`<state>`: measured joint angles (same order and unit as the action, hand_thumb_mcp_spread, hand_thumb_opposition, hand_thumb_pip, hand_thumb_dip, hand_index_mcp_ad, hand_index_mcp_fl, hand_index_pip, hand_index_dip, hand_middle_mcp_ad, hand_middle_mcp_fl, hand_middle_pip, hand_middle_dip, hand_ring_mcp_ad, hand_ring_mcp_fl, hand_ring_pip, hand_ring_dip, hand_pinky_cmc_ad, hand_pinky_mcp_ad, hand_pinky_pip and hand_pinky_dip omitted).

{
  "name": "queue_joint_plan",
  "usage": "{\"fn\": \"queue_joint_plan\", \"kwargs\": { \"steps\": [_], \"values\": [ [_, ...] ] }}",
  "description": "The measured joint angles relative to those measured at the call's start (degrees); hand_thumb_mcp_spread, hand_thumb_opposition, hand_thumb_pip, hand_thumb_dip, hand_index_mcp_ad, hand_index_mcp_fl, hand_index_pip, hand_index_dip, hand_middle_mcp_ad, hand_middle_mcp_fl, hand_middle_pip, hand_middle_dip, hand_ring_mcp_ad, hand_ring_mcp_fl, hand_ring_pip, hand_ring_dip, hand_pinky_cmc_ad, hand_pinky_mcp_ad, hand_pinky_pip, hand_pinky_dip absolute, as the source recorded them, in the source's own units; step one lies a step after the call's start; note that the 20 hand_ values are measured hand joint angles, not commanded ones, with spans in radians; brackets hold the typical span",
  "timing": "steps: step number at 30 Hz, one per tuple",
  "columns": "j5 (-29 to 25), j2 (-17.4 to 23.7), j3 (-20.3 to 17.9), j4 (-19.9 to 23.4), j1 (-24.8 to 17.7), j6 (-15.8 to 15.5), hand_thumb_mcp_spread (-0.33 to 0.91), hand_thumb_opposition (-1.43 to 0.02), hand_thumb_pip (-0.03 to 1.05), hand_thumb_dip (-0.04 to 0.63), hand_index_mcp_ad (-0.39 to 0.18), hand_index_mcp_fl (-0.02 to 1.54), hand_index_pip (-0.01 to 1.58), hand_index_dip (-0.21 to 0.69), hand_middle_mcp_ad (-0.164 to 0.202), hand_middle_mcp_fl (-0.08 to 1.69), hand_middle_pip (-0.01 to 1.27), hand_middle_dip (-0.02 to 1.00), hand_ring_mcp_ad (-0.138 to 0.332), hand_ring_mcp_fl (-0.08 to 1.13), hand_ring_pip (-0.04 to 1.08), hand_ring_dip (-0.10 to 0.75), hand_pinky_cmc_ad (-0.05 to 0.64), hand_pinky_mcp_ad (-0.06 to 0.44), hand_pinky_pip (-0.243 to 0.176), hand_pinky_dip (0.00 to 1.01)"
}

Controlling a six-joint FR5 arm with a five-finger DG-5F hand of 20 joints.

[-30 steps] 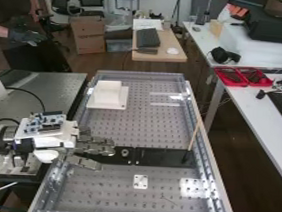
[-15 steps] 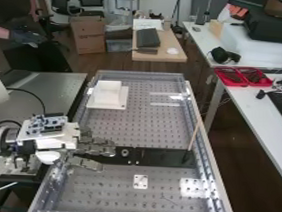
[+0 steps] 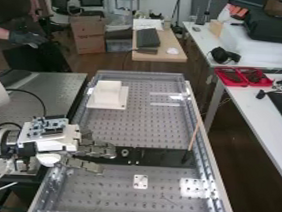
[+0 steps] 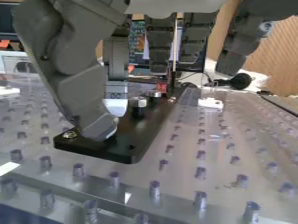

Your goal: Grab the smaller nut and place it in the white container

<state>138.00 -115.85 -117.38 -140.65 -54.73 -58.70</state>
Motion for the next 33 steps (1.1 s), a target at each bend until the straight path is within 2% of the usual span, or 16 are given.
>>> {"fn": "queue_joint_plan", "kwargs": {
  "steps": [33],
  "values": [
    [0.8,-0.7,1.0,-0.6,0.1,-0.5,0.48,-0.83,0.68,0.239,-0.202,0.1,1.55,0.138,0.068,0.11,0.13,0.22,0.099,0.0,0.09,0.119,0.33,0.262,-0.042,0.27]
  ]
}}
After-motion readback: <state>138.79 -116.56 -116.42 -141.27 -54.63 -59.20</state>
